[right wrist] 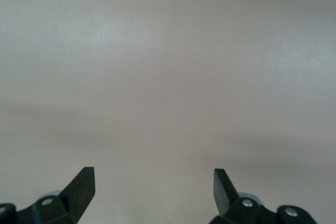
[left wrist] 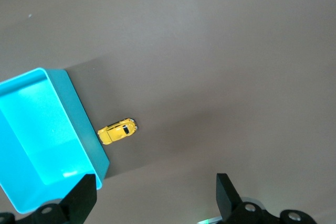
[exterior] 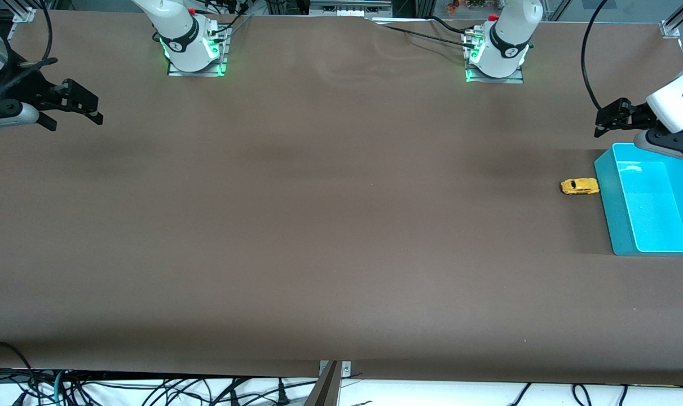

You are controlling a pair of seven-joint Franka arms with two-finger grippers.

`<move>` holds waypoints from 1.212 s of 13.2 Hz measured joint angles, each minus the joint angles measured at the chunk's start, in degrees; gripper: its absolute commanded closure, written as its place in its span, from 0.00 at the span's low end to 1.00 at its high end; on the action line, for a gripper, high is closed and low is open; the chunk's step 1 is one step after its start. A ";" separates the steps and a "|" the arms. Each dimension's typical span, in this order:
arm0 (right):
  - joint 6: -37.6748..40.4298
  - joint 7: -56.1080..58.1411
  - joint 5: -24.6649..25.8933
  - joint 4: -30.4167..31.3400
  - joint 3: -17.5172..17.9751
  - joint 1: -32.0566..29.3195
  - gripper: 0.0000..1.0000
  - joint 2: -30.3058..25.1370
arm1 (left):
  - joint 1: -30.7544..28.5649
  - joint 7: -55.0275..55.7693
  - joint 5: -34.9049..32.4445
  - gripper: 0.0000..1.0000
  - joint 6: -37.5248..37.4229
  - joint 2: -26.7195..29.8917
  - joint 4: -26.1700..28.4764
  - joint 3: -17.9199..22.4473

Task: Wind and store yellow beetle car
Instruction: 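Move the left gripper down over the car beside the cyan bin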

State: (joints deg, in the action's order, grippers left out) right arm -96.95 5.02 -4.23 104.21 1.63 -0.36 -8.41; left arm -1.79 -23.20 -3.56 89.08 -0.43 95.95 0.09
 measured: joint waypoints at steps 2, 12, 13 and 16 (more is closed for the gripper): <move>0.00 -0.37 0.42 -0.02 0.08 0.30 0.00 0.00 | -1.71 -7.19 -0.16 0.00 0.02 -1.73 0.01 0.04; 0.57 -0.65 4.07 -0.02 2.51 0.53 0.00 0.14 | -8.57 -34.11 -3.64 0.00 16.08 -5.11 15.08 0.11; 0.58 -0.65 4.07 -0.02 2.40 0.52 0.00 0.15 | -9.43 -37.32 -3.64 0.00 19.50 -5.17 18.26 0.11; 0.59 -0.64 4.08 -0.02 2.14 0.52 0.00 0.17 | -12.39 -48.02 -3.83 0.00 29.38 -5.40 26.15 0.13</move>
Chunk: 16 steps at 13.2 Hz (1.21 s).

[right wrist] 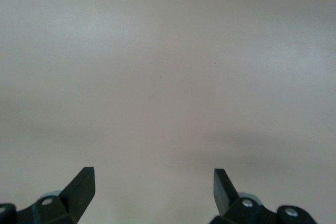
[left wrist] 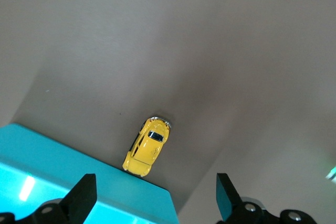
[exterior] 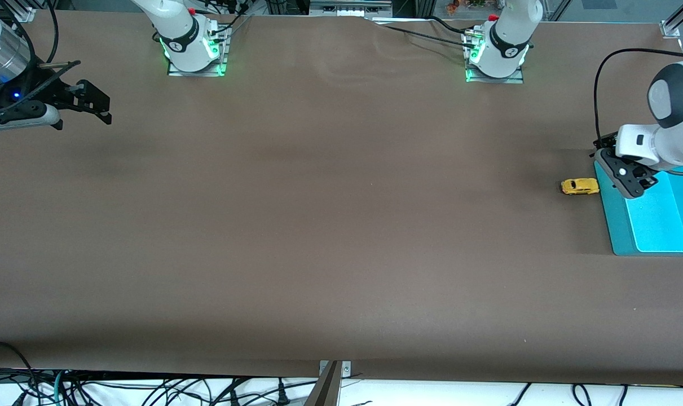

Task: Wind and store yellow beetle car
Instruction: 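Move the left gripper down over the car beside the cyan bin, then close the left gripper on the yellow car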

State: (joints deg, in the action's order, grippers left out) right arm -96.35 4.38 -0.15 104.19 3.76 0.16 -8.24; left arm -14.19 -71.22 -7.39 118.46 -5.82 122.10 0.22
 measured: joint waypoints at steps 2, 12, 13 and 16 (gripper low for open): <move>0.00 0.00 0.00 0.00 -0.07 0.00 0.00 0.00 | -2.02 -6.25 -1.74 0.00 6.11 -1.39 3.62 -0.02; 0.01 0.05 0.00 0.00 -0.16 0.00 0.00 0.04 | -7.81 -19.18 -1.82 0.00 21.29 -11.72 7.05 -0.12; 0.01 0.17 0.00 0.00 -0.17 0.00 0.00 0.05 | -8.43 -19.52 -1.82 0.00 22.48 -12.41 7.65 -0.16; 0.01 0.41 0.00 0.00 -0.28 0.00 0.00 0.05 | -9.43 -22.76 -1.82 0.00 27.18 -14.19 8.31 -0.20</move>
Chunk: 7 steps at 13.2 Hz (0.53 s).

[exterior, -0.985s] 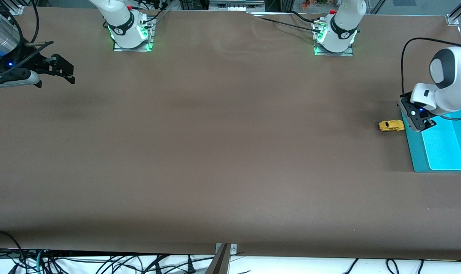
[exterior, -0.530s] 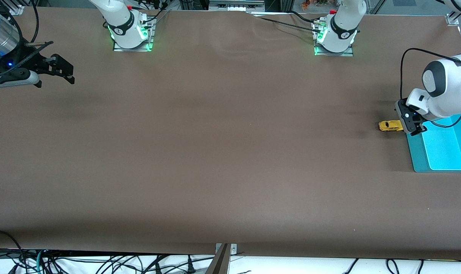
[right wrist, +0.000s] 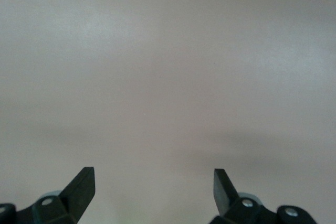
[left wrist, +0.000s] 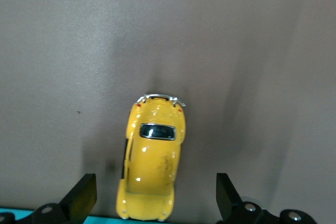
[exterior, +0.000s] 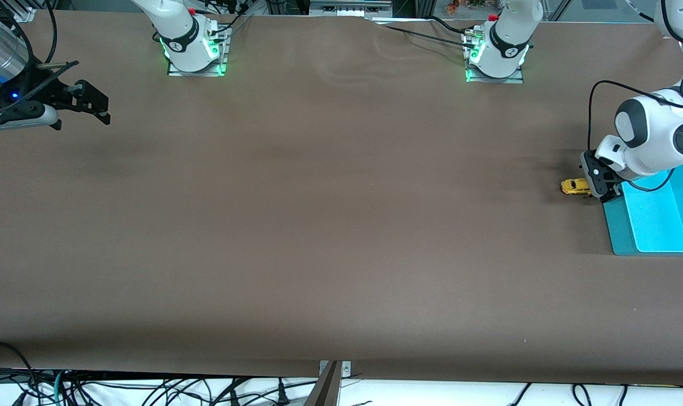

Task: Wind and store yellow beetle car
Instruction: 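Close the left gripper on the yellow car, then lift the car with the left gripper and carry it into the bin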

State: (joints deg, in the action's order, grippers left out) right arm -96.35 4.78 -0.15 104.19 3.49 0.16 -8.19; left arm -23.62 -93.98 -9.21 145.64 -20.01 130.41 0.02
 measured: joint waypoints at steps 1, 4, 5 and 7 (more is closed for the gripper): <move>0.00 0.02 0.00 0.00 -0.03 0.00 0.00 0.00 | -0.18 -0.54 0.00 0.00 1.01 -0.51 0.01 -0.02; 0.00 0.03 0.00 0.00 -0.04 0.00 0.00 0.00 | -0.45 -1.29 0.00 0.00 2.65 -1.85 0.02 -0.04; 0.00 0.03 0.00 0.00 -0.05 0.00 0.00 0.00 | -0.50 -1.36 0.00 0.01 2.79 -2.18 0.02 -0.04; 0.00 0.03 0.00 0.00 -0.05 0.00 0.00 0.00 | -0.85 -1.79 0.00 0.43 2.84 -2.69 0.02 -0.10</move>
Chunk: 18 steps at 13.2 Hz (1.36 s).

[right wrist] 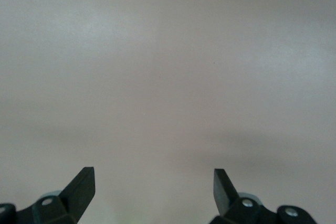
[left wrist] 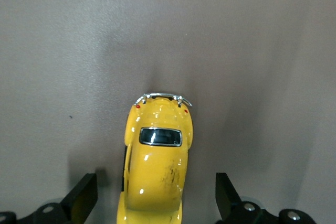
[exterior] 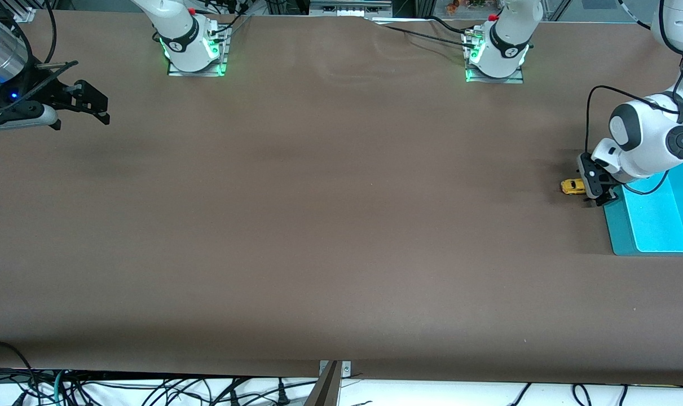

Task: Wind and store yellow beetle car
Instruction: 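Lift the car with the left gripper and carry it into the bin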

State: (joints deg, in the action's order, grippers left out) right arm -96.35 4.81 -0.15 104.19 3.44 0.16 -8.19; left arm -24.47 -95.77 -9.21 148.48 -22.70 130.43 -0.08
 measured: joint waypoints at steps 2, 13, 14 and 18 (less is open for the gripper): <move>0.00 0.00 0.00 0.00 -0.01 0.00 0.00 0.00 | -0.47 -0.60 0.00 0.78 0.08 -0.21 0.00 -0.34; 0.00 0.01 0.00 0.00 -0.07 0.00 0.00 0.00 | -2.28 -1.34 3.92 0.87 -9.84 2.28 -4.73 -5.12; 0.00 0.01 0.00 0.00 -0.07 0.00 0.00 0.01 | -2.29 -1.34 4.60 0.87 -14.07 2.84 -6.92 -5.80; 0.00 0.01 0.00 0.00 -0.08 0.00 0.00 0.01 | -2.20 -1.25 4.99 0.87 -29.55 3.65 -18.29 -8.99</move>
State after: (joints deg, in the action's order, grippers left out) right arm -96.34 4.82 -0.15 104.19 3.36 0.16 -8.18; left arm -26.67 -97.02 -4.22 118.93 -19.05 112.14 -9.06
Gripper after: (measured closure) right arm 0.000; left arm 0.507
